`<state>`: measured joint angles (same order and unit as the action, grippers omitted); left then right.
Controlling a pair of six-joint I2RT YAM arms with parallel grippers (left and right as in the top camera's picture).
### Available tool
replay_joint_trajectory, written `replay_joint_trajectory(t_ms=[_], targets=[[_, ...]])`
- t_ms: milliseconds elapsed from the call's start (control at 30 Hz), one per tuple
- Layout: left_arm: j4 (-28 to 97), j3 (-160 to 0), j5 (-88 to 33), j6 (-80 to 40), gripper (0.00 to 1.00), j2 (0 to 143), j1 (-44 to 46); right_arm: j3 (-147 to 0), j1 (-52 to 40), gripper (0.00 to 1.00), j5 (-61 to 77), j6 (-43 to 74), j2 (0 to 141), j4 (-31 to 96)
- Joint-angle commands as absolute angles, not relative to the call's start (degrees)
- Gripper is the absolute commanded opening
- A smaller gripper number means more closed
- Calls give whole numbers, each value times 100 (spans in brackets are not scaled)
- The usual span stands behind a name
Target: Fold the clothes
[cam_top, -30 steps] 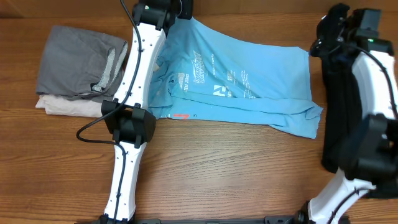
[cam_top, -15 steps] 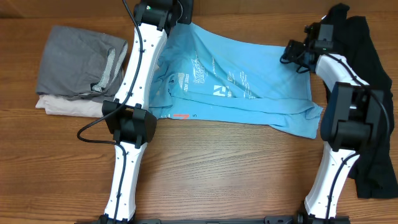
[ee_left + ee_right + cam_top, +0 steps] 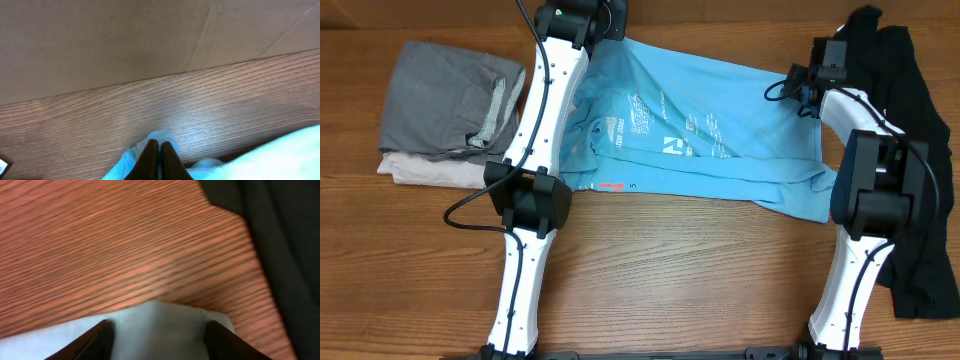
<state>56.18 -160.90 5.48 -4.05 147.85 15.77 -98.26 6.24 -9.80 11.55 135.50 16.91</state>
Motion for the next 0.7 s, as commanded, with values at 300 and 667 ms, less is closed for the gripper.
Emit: replay_joint_trajectory(t_ms=[300, 667], targets=[[5590, -16046, 661, -314, 4, 14656, 1605, -10460, 639, 72, -1610, 1188, 13694, 1881], [5583, -15987, 659, -316, 4, 14658, 1605, -10409, 644, 57, -1579, 1199, 13743, 2025]])
